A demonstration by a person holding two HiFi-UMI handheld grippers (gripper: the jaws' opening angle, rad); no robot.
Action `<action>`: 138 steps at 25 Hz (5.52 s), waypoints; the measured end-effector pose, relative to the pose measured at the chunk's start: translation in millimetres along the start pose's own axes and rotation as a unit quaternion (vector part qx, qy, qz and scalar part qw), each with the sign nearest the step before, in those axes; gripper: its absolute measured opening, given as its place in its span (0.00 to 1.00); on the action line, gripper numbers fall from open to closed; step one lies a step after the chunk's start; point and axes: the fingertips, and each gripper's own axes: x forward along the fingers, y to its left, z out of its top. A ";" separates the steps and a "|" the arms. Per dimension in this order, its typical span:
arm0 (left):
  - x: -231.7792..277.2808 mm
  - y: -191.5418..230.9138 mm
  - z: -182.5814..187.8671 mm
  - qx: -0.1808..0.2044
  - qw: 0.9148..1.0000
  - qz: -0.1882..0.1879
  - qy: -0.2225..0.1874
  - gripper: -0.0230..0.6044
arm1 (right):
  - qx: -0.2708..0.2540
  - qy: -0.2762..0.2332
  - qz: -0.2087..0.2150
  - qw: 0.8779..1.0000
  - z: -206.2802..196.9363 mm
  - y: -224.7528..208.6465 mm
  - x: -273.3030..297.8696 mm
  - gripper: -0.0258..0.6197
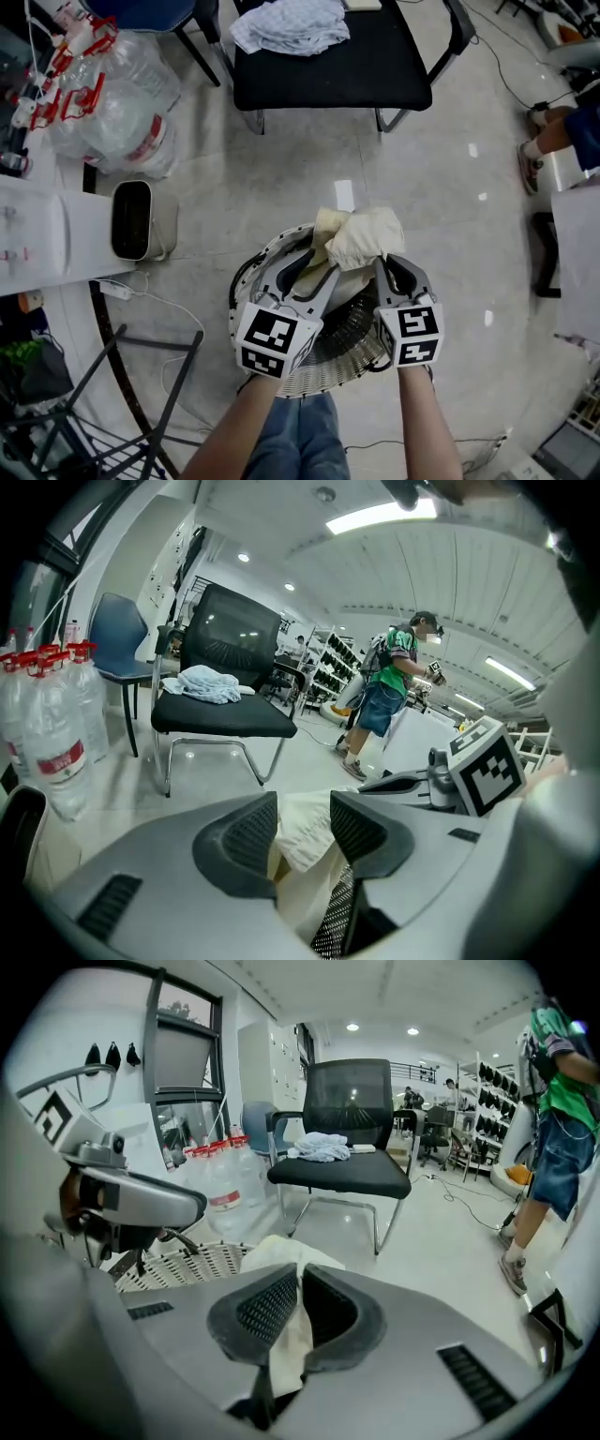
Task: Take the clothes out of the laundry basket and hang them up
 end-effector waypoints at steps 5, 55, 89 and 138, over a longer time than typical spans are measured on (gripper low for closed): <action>-30.0 -9.6 19.7 0.006 1.000 0.002 -0.007 0.33 | 0.007 -0.033 0.007 0.999 30.1 19.3 -38.3 0.08; -237.8 -192.2 148.1 0.063 0.995 -0.065 -0.051 0.38 | 0.007 -0.293 0.019 0.956 315.2 125.9 -450.2 0.08; -349.5 -168.7 241.6 0.034 0.988 0.005 -0.150 0.07 | 0.009 -0.281 -0.009 0.960 277.7 108.5 -460.6 0.08; -886.9 -111.2 147.6 -0.077 0.706 0.576 -0.404 0.07 | -0.248 -0.276 0.538 0.757 317.7 619.5 -490.7 0.08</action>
